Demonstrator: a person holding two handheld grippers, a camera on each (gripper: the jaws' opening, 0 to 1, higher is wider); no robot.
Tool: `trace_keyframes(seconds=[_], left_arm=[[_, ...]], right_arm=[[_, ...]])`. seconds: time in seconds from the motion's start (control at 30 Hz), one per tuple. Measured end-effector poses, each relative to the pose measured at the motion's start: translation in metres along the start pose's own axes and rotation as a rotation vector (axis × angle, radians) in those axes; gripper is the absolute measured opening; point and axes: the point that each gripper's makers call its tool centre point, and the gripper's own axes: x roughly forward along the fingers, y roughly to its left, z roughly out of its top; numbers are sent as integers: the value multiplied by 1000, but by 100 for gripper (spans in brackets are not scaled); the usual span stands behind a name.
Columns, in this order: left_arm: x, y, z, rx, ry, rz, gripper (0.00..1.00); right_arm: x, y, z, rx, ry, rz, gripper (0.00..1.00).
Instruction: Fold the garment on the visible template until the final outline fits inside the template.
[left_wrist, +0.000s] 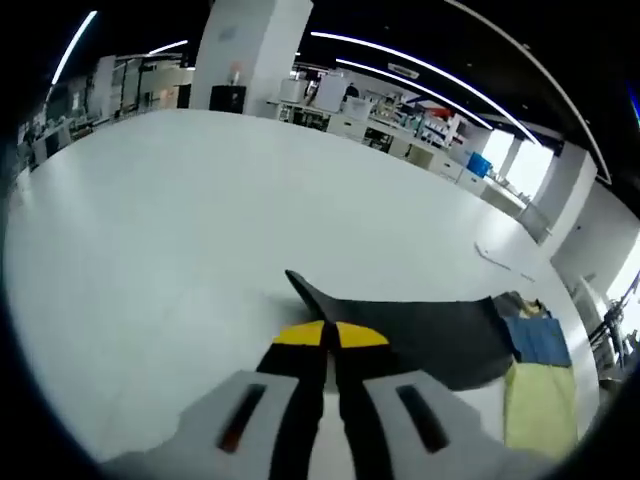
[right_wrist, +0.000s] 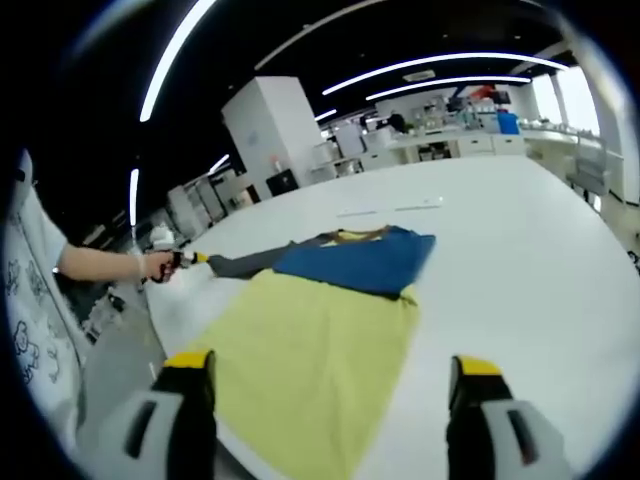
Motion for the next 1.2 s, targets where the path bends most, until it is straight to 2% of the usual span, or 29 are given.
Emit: trace_keyframes(seconds=[0.1, 0.17, 0.23, 0.33, 0.43, 0.47, 0.53, 0.73, 0.8, 0.97, 1.1, 1.2], left_arm=[[-3, -34, 14, 14, -16, -71, 0], [-2, -61, 29, 26, -37, -135, 0], [-2, -83, 35, 36, -49, -185, 0], [1, -118, 44, 110, -68, -240, 0], [0, -145, 51, 86, -85, -284, 0], [0, -148, 52, 83, -86, -290, 0], [0, -170, 54, 58, -89, -328, 0], [7, -219, 57, 67, -66, -429, 0], [19, -227, 62, 75, -57, -452, 0], [15, -277, 50, 74, -50, -518, 0], [12, -300, 48, 51, -44, -561, 0], [8, -335, 40, 60, -29, -615, 0]], right_arm=[[1, 1, 3, -4, -12, 7, 98], [1, 0, 5, -1, -23, 13, 98], [0, 0, 6, 2, -31, 17, 98], [0, -1, 4, -6, -28, 18, 98], [-1, -3, 1, 2, -31, 21, 98], [-2, -3, 1, 3, -34, 21, 98], [-4, -4, 2, 11, -48, 20, 98], [-5, -9, -3, 38, -65, 11, 97], [-6, -10, -3, 43, -75, 7, 97], [-7, -12, -5, 57, -84, 10, 97], [-10, -11, -8, 55, -86, 8, 97], [-12, -15, -10, 62, -87, 6, 97]])
